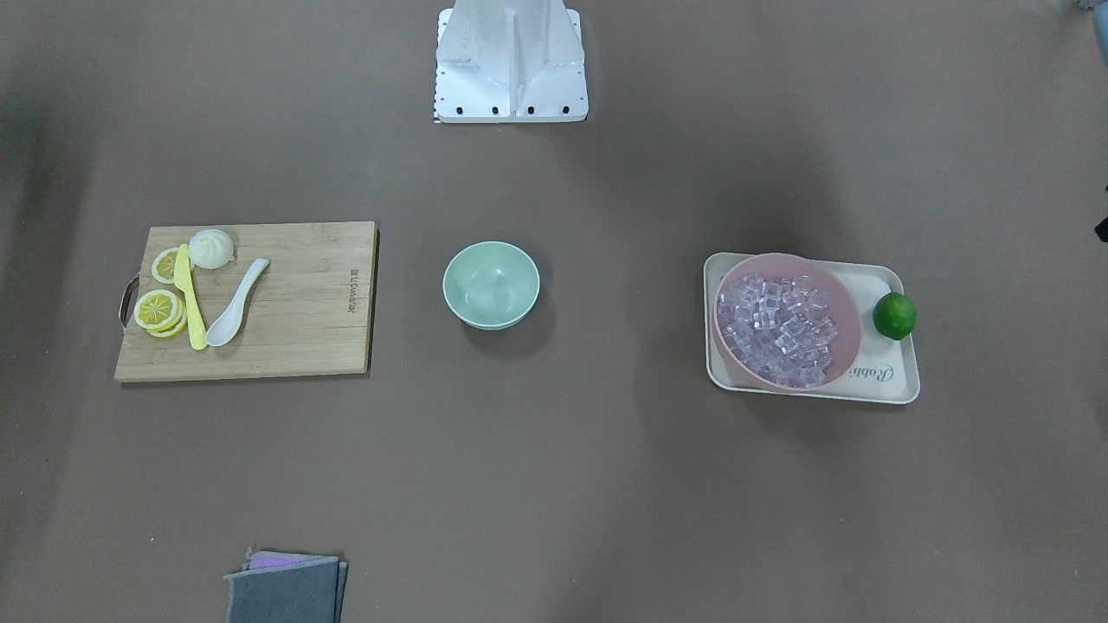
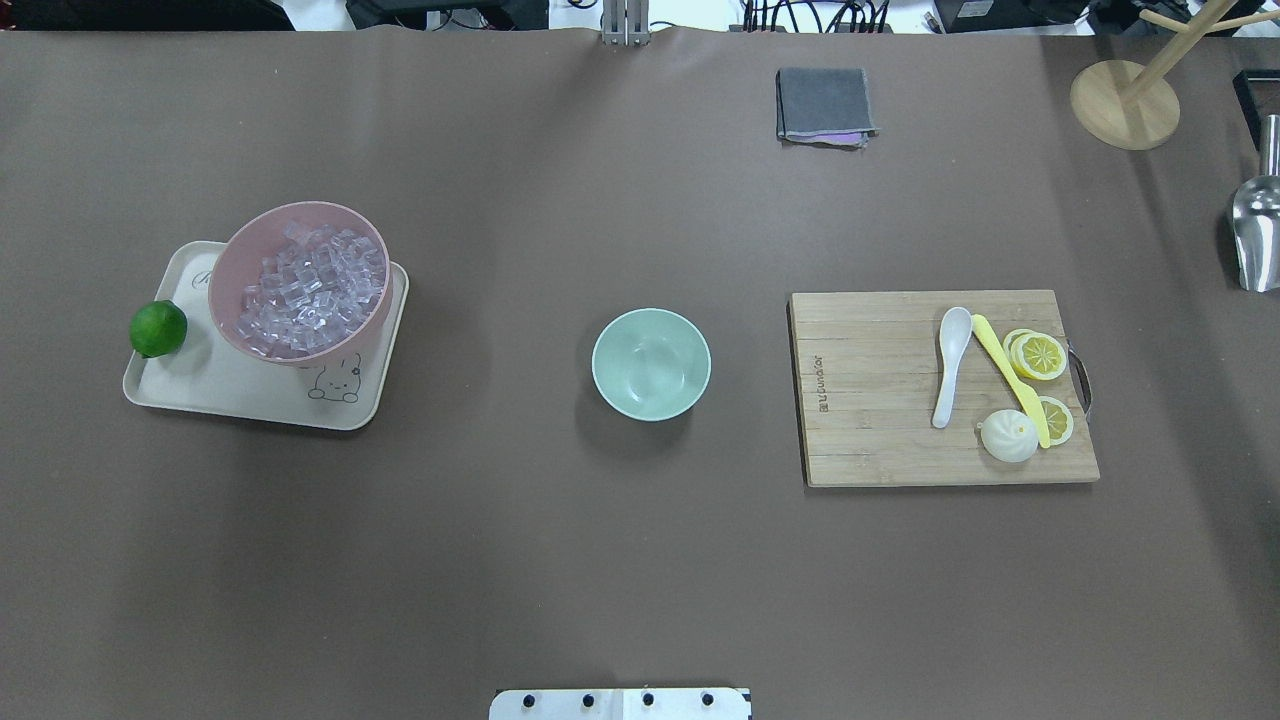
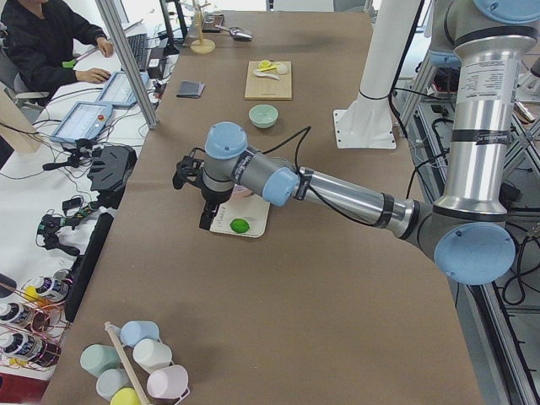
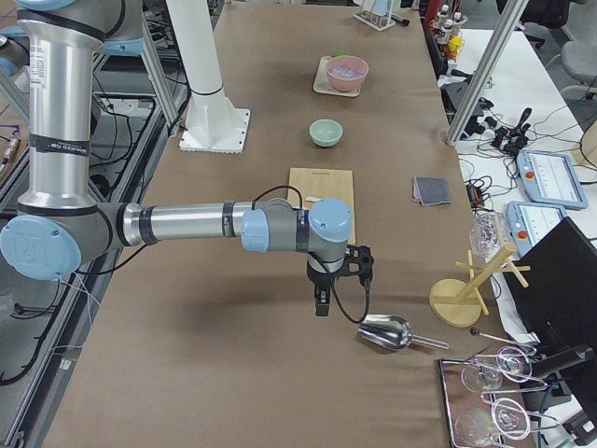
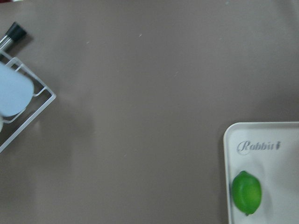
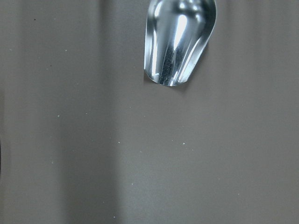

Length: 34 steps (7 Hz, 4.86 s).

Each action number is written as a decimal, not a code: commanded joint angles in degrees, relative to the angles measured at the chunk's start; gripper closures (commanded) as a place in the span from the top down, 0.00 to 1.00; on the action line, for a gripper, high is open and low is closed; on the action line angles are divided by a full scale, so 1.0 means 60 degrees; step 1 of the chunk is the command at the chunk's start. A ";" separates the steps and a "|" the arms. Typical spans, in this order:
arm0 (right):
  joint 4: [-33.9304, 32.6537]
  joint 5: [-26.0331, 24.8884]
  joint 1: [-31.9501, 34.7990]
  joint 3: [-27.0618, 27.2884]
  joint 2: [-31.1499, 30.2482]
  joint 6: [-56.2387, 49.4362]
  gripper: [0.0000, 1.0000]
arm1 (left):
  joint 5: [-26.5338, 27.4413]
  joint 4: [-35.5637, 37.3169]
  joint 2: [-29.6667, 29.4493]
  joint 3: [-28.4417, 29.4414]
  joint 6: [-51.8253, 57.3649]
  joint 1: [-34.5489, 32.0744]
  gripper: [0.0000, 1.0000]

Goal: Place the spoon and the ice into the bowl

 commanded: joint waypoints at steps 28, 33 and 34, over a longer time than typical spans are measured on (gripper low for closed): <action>0.0026 0.1063 -0.1304 0.0658 0.1364 0.2487 1.00 | 0.3397 -0.2764 -0.1357 0.0975 -0.5240 0.5835 0.46; 0.0026 0.1063 -0.1289 0.0658 0.1349 0.2487 1.00 | 0.3441 -0.2735 -0.1474 0.1019 -0.5298 0.5879 0.46; 0.0026 0.1063 -0.1289 0.0658 0.1349 0.2501 1.00 | 0.3470 -0.2720 -0.1489 0.1048 -0.5284 0.5893 0.44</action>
